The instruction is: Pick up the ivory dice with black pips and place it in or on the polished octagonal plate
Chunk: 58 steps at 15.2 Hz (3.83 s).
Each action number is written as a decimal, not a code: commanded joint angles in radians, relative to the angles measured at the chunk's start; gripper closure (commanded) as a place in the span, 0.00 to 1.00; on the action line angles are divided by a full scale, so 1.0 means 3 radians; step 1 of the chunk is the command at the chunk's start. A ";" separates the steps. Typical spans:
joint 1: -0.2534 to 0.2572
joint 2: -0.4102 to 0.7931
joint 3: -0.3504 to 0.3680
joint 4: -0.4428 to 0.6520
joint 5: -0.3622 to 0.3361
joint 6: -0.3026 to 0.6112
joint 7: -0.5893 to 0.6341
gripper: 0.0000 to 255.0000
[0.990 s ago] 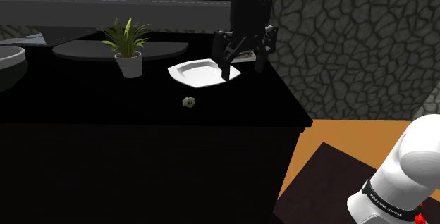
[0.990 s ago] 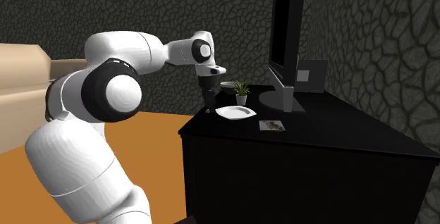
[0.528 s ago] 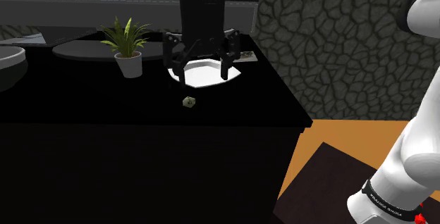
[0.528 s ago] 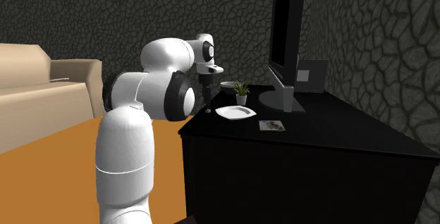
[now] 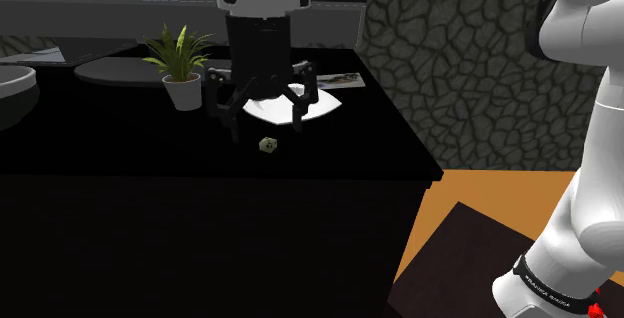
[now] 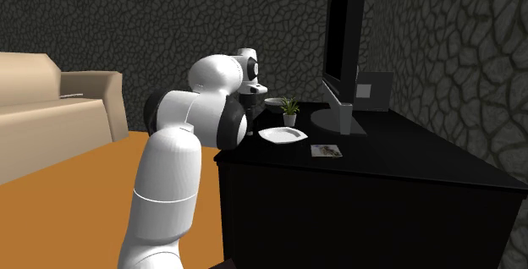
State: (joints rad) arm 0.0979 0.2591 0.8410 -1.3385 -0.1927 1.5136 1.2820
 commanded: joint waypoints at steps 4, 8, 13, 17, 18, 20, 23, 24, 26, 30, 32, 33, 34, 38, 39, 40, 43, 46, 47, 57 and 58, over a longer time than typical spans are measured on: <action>-0.0059 -0.0060 -0.0002 -0.0194 0.0046 0.0151 -0.0022 0.00; -0.0059 -0.0060 -0.0002 -0.0194 0.0046 0.0151 -0.0022 0.00; -0.0059 -0.0060 -0.0002 -0.0194 0.0046 0.0151 -0.0022 1.00; -0.0059 -0.0061 -0.0002 -0.0195 0.0047 0.0152 -0.0022 1.00; -0.0056 -0.0058 -0.0002 -0.0190 0.0044 0.0149 -0.0020 1.00; -0.0042 -0.0042 -0.0001 -0.0128 0.0032 0.0099 -0.0016 1.00; 0.0019 0.0023 0.0000 0.0084 -0.0017 -0.0065 0.0003 1.00; 0.0042 0.0047 0.0000 0.0159 -0.0036 -0.0122 0.0011 1.00; 0.0096 0.0101 0.0000 0.0317 -0.0079 -0.0239 0.0026 1.00; 0.0233 0.0233 -0.0007 0.0674 -0.0185 -0.0491 0.0059 1.00; 0.0322 0.0313 -0.0015 0.0880 -0.0250 -0.0629 0.0074 1.00; 0.0374 0.0357 -0.0021 0.0991 -0.0287 -0.0702 0.0082 1.00; 0.0431 0.0405 -0.0028 0.1111 -0.0328 -0.0779 0.0089 1.00; 0.0405 0.0473 -0.0070 0.1337 -0.0382 -0.0933 -0.0056 1.00; 0.0334 0.0461 -0.0082 0.1330 -0.0370 -0.0932 -0.0133 1.00; 0.0268 0.0456 -0.0096 0.1332 -0.0362 -0.0935 -0.0209 1.00; 0.0105 0.0474 -0.0144 0.1390 -0.0364 -0.0964 -0.0434 1.00; -0.0004 0.0549 -0.0203 0.1535 -0.0408 -0.1028 -0.0653 1.00; -0.0026 0.0589 -0.0226 0.1607 -0.0433 -0.1059 -0.0725 1.00; -0.0527 0.0181 -0.0171 0.0561 -0.0105 -0.0384 -0.0817 1.00; -0.0559 0.0148 -0.0170 0.0471 -0.0080 -0.0321 -0.0825 1.00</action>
State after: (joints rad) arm -0.0586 0.3150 0.7893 -1.1692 -0.2256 1.3985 1.0375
